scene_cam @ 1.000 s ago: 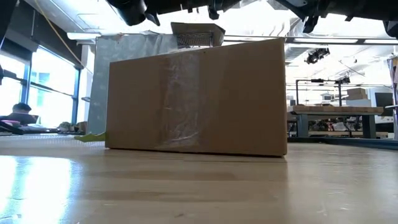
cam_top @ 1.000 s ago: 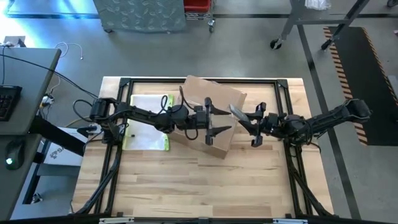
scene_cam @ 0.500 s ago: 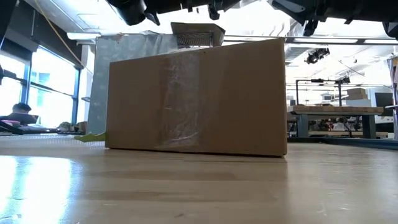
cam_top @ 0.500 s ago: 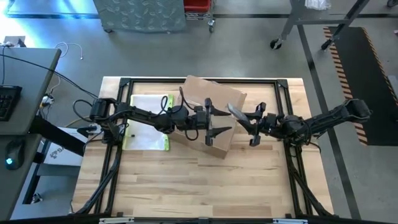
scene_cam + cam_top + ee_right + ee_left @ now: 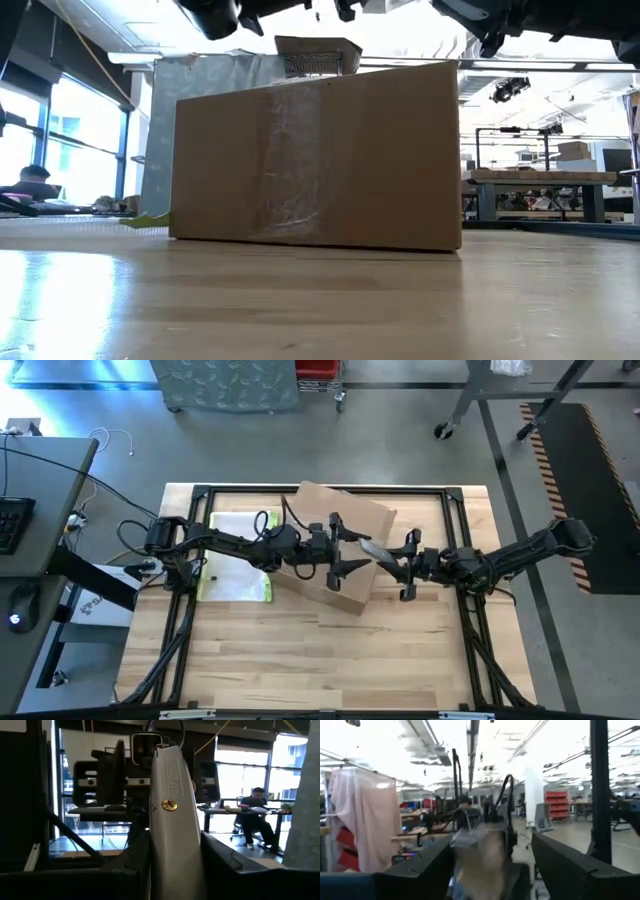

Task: Unpack boxes
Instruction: Open the cardboard box using the silver cutter

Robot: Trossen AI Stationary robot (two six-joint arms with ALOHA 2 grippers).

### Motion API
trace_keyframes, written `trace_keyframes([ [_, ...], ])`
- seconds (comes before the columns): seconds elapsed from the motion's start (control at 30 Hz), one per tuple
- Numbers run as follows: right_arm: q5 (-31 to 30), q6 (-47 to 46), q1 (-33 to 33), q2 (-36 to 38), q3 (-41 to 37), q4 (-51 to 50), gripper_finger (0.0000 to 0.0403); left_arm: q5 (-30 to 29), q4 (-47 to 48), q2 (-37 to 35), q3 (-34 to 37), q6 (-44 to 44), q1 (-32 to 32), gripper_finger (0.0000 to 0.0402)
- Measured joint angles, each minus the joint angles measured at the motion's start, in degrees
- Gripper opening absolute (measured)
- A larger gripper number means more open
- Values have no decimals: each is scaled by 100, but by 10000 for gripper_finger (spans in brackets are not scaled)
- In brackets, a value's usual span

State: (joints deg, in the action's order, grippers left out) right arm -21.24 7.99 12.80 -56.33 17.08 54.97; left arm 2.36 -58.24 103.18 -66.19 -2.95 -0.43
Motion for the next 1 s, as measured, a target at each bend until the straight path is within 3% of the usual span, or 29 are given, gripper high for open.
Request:
trace_keyframes([
  [0.2, -66, 81, 0, -42, 0, 135, 106, -156, 46, 0, -44, -91, -32, 237],
  [0.5, -167, 152, 0, -42, 7, 254, 106, -482, 200, 4, -44, -24, -16, 195],
  [0.77, -275, 305, -4, -40, 24, 308, 106, -420, 188, 4, -44, 87, 5, 193],
  [1.0, -243, 491, -4, -316, 509, -148, 106, -392, 160, 4, -44, 88, 1, 193],
])
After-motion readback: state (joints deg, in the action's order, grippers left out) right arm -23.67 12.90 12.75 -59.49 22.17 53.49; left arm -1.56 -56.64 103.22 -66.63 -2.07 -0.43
